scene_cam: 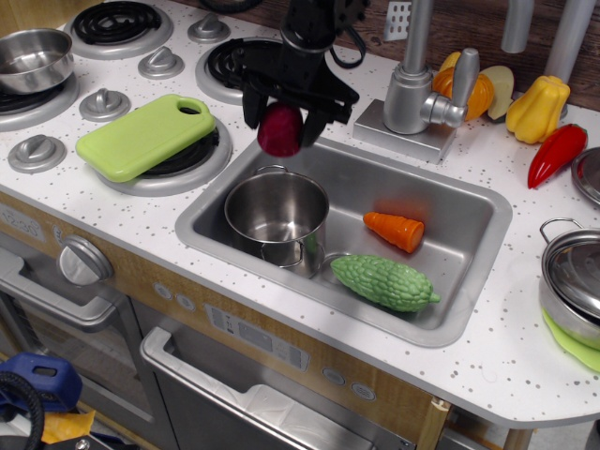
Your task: Put sweet potato in pot which is in sink
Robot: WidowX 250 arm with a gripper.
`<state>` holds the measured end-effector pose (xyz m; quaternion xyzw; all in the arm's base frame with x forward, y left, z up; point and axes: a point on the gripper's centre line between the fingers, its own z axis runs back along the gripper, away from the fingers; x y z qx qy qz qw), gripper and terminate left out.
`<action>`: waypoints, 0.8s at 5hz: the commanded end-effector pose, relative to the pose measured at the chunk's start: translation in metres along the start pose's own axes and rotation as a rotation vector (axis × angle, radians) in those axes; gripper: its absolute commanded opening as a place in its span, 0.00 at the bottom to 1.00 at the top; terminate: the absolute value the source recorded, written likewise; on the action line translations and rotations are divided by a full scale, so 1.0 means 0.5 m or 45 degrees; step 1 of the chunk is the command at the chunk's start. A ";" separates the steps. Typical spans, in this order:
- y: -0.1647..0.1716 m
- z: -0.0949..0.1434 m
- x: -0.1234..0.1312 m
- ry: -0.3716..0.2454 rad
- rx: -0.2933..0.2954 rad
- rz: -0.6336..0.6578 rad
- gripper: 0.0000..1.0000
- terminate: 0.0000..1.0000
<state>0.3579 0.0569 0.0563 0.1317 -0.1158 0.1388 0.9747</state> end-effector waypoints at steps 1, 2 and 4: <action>0.011 0.042 -0.009 -0.045 -0.081 0.087 0.00 0.00; 0.011 0.042 -0.009 -0.045 -0.081 0.087 1.00 0.00; 0.011 0.042 -0.009 -0.045 -0.081 0.087 1.00 1.00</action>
